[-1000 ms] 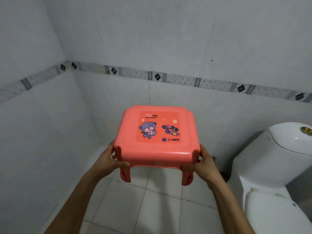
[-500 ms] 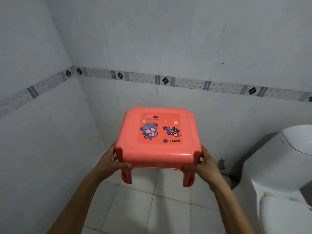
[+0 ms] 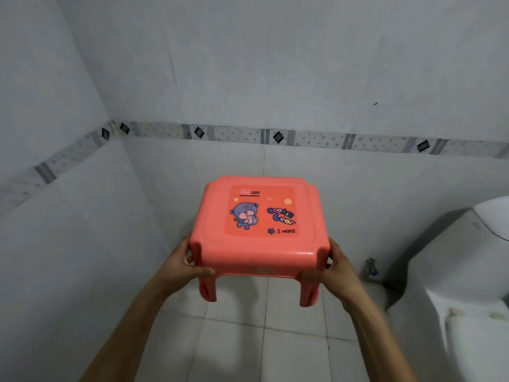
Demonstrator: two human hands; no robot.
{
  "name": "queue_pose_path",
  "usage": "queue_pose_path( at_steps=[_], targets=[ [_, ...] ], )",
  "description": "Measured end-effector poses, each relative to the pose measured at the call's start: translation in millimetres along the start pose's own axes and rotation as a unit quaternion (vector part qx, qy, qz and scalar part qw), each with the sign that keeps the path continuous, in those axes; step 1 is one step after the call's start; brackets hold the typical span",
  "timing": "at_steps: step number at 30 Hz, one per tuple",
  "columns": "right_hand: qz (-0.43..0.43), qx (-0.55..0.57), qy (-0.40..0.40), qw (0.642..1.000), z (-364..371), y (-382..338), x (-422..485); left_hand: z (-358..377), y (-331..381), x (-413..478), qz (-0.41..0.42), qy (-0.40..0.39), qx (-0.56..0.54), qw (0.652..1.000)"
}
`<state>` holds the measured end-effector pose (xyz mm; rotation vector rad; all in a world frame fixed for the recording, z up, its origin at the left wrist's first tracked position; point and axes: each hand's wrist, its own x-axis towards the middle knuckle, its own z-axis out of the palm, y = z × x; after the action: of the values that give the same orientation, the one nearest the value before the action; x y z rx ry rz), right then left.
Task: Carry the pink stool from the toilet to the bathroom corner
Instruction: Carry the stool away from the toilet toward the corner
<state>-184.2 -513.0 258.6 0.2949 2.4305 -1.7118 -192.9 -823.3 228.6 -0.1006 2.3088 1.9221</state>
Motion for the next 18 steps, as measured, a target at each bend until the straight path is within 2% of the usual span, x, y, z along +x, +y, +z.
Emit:
queue_pose_path(
  at_steps=[8, 18],
  targets=[
    [0.008, 0.004, 0.028, 1.0, 29.5, 0.6, 2.8, -27.7, -5.3, 16.9, -0.005, -0.032, 0.003, 0.999],
    [0.006, -0.013, 0.022, 1.0, 21.7, -6.1, 16.1, -22.2, -1.3, 27.1, -0.006, -0.03, -0.019, 0.999]
  ],
)
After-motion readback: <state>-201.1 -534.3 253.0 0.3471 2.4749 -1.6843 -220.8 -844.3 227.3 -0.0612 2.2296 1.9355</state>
